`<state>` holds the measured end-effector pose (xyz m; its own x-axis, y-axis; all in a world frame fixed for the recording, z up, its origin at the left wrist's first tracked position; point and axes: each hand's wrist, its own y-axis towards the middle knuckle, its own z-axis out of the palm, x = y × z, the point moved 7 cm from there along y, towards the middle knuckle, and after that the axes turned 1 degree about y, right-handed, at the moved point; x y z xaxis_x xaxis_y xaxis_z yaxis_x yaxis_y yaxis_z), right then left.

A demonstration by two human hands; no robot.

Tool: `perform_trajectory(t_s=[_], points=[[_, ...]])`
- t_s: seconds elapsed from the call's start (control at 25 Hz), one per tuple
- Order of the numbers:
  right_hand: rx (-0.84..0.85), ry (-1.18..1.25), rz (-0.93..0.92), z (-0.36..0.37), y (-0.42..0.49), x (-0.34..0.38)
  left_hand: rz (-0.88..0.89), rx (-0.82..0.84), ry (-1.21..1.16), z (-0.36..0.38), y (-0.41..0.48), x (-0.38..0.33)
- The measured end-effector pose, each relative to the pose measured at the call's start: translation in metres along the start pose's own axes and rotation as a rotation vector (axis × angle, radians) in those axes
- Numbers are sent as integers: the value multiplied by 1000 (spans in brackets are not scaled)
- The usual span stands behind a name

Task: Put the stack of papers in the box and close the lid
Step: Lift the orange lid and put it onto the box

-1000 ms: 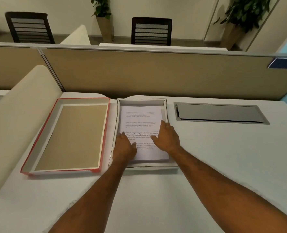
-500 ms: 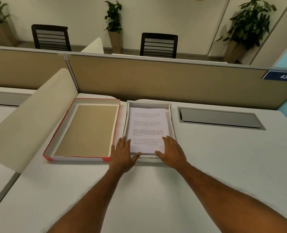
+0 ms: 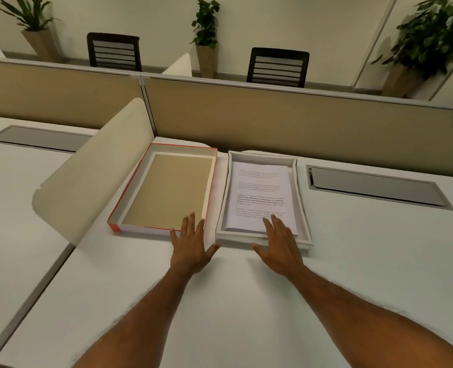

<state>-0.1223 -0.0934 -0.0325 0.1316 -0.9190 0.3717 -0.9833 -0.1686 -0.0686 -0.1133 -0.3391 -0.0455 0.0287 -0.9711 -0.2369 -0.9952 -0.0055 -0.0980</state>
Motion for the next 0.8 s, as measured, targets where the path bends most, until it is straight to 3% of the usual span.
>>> perform_trajectory(t_s=[0.48,0.64,0.8], points=[[85,64,-198,19,64,150,-249,-108,-96,-46,21,110],[149,52,-211,35,73,161,-255,-89,-124,-40,25,121],[271,7,-240,62,71,181,-300,-211,-167,-42,8,144]])
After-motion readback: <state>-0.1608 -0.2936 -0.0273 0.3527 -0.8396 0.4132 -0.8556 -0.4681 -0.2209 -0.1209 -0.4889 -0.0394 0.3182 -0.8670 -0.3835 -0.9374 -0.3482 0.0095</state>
